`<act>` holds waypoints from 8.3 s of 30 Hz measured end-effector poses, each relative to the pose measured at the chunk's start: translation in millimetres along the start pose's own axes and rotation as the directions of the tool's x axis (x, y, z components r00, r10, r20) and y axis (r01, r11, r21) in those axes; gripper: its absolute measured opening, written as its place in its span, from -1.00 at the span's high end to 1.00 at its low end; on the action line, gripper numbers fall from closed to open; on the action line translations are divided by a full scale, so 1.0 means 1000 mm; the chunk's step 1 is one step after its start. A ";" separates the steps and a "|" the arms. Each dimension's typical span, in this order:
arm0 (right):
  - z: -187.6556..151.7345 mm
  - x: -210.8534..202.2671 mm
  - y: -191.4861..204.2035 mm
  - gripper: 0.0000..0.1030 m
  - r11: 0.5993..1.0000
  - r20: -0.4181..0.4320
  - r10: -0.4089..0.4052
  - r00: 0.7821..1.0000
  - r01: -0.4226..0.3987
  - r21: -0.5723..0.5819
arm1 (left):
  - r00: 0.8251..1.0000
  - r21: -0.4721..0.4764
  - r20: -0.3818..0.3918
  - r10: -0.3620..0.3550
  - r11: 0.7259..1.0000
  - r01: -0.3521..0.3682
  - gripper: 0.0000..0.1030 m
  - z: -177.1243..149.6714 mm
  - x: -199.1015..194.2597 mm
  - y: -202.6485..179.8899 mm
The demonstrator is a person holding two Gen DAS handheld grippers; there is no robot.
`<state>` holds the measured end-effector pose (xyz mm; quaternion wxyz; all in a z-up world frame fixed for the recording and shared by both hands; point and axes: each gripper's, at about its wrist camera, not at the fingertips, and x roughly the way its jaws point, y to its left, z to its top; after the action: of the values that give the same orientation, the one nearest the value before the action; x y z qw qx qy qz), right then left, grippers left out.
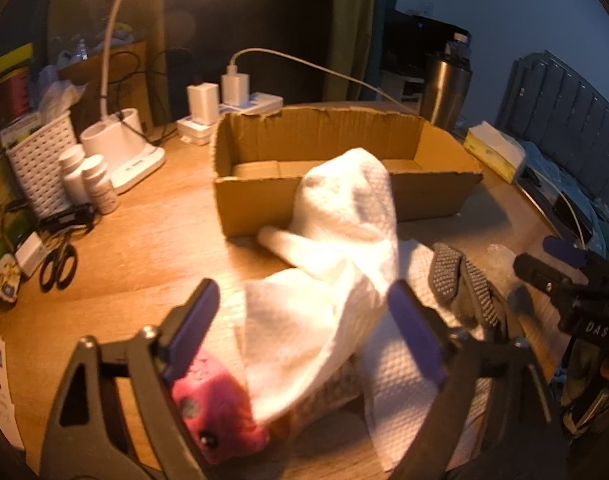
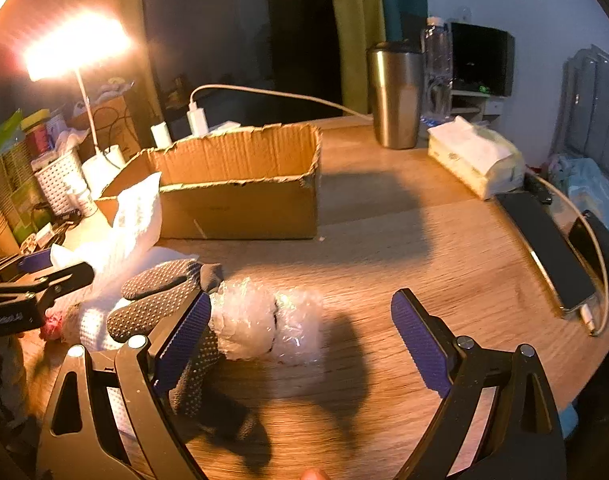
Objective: Organize soft objects
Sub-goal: 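Grasp the white cloth with the left tool while the right tool grasps the bubble-wrap bundles, then carry the cloth and bubble wrap into the cardboard box and open both tools, then withdraw both open tools from the box toward the remaining items, then grasp the pink plush keychain with the left tool while the right tool grasps the grey glove, then carry the pink plush and grey glove over the cardboard box with both tools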
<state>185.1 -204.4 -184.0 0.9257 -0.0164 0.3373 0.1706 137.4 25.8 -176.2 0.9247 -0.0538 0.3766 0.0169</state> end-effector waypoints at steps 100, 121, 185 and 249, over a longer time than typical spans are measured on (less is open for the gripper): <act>0.102 0.068 0.013 -0.51 0.990 0.036 0.123 0.992 -0.120 -0.073 | 0.996 -0.006 0.041 -0.083 0.996 0.084 -0.29 0.103 0.063 0.023; 0.096 -0.014 0.037 -0.51 0.988 0.156 0.125 0.980 -0.108 -0.113 | 0.965 0.006 0.239 -0.105 0.994 0.107 -0.33 0.085 -0.039 0.021; 0.003 0.035 0.049 -0.28 0.981 -0.141 0.173 0.975 -0.183 -0.064 | 0.994 -0.131 -0.097 0.046 0.990 -0.059 -0.45 -0.047 -0.004 0.063; 0.003 0.017 0.007 0.17 0.987 -0.104 0.161 0.981 -0.160 0.019 | 0.992 0.030 0.093 -0.081 0.996 0.078 0.00 0.013 -0.048 -0.014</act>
<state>197.5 -192.2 -191.8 0.8899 0.0070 0.3867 0.2418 112.7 13.8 -132.3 0.9419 -0.0557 0.3304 -0.0224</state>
